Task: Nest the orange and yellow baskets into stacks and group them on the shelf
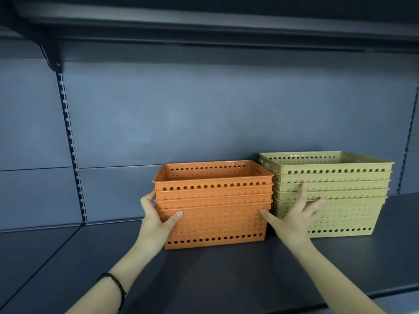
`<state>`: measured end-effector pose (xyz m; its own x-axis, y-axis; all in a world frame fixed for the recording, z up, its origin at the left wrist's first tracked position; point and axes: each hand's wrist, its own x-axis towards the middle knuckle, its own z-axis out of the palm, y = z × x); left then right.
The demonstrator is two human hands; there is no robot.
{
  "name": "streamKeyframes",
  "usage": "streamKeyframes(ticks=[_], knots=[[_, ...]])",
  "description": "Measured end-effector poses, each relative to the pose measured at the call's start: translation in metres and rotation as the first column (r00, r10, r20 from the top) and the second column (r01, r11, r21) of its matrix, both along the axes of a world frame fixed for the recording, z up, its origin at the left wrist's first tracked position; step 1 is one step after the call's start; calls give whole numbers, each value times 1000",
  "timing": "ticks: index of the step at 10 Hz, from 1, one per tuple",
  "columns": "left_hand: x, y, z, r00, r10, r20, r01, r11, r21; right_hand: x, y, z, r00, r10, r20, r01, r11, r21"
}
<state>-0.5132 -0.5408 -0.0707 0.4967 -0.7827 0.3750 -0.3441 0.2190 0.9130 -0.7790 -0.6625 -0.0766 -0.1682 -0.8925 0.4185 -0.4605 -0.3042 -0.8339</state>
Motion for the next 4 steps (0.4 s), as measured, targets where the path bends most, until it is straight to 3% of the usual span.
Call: streamKeyframes(ticks=[2, 3, 4], knots=[[-7, 1, 6, 994, 106, 41, -107, 994, 20, -20, 4, -1, 994, 104, 44, -101, 992, -69], [-7, 6, 12, 991, 131, 14, -132, 990, 53, -40, 27, 15, 963, 184, 197, -169, 981, -91], [-6, 11, 18, 986, 150, 77, -159, 979, 131, -64, 61, 46, 917, 191, 351, -117, 968, -222]])
